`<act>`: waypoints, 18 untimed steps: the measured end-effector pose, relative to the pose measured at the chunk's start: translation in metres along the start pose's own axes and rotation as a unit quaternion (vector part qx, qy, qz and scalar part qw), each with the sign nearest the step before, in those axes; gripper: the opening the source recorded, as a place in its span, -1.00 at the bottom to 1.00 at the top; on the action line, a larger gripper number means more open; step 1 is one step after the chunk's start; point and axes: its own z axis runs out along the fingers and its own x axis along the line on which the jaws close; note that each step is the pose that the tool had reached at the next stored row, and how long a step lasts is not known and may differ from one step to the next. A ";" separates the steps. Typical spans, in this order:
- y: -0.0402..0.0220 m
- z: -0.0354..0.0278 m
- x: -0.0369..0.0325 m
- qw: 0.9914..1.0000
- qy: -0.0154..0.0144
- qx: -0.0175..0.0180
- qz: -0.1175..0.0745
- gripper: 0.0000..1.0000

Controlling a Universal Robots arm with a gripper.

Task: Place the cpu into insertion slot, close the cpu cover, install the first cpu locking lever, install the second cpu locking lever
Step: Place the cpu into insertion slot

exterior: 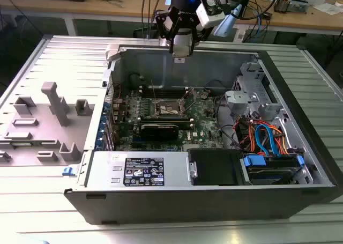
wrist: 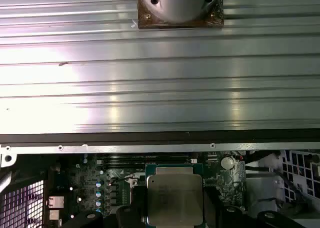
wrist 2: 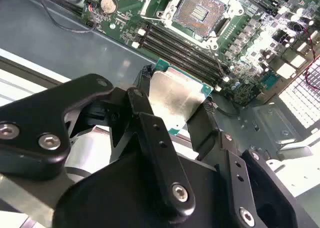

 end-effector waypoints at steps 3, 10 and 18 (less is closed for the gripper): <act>0.0000 0.0000 0.0000 1.000 0.000 0.000 0.000 0.09; -0.0006 0.0000 0.0002 1.000 0.000 0.000 0.000 0.09; -0.0011 0.0000 0.0002 1.000 0.000 0.000 0.000 0.09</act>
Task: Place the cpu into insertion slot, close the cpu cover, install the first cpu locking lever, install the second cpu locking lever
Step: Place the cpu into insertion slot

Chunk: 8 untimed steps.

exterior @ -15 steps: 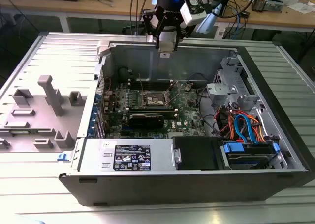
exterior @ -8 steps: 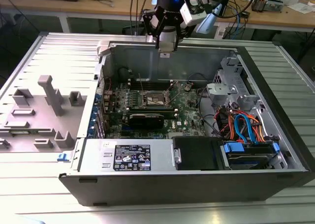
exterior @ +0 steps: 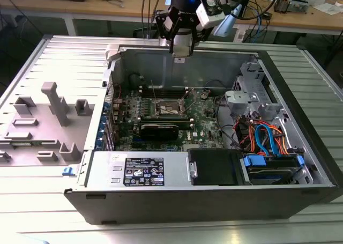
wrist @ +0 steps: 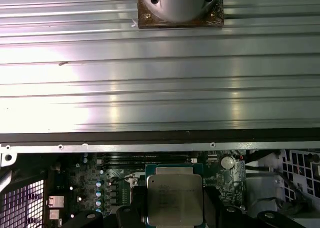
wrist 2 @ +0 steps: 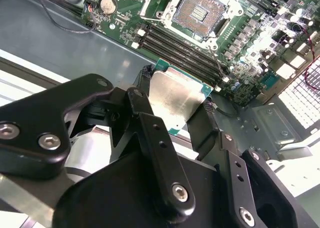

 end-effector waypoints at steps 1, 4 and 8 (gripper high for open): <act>-0.0004 -0.0001 0.0001 1.000 0.000 0.000 0.000 0.09; -0.0028 0.0000 0.0007 1.000 0.000 0.000 0.000 0.09; -0.0082 0.0010 0.0041 1.000 0.000 0.000 -0.003 0.09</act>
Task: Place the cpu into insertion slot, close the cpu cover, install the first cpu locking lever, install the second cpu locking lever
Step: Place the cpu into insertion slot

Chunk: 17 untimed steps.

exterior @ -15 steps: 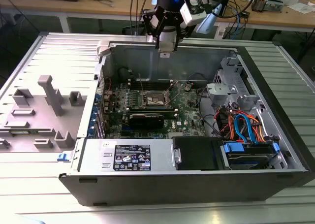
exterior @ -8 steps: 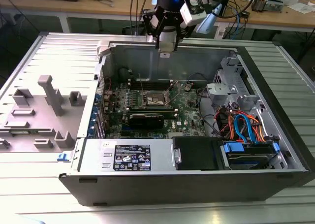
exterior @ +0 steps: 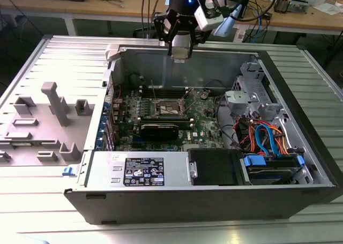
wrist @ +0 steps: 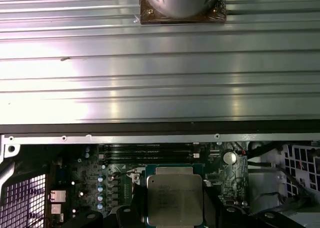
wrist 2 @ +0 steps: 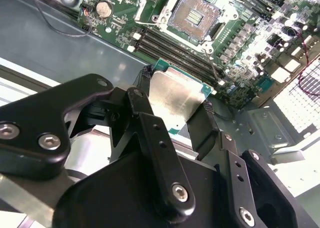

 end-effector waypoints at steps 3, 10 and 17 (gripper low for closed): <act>-0.0044 0.0012 0.0015 1.000 0.000 0.000 -0.003 0.09; -0.0172 0.0028 0.0025 1.000 0.001 0.000 -0.008 0.09; -0.0292 0.0047 0.0038 1.000 0.002 0.001 -0.017 0.09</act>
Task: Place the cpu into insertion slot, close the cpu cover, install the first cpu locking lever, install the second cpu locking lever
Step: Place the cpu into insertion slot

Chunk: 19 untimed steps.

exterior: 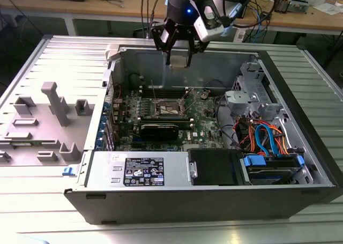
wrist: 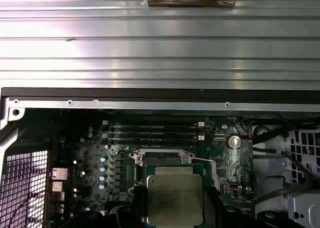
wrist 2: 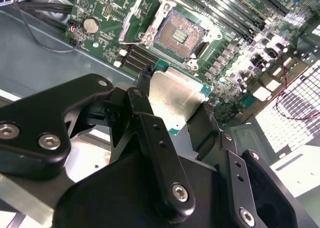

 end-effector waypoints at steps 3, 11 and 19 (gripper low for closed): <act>-0.0028 0.0005 0.0002 1.000 0.000 0.000 -0.002 0.09; -0.0092 0.0039 0.0032 1.000 0.001 0.002 -0.007 0.09; -0.0094 0.0068 0.0032 1.000 0.001 0.001 -0.007 0.09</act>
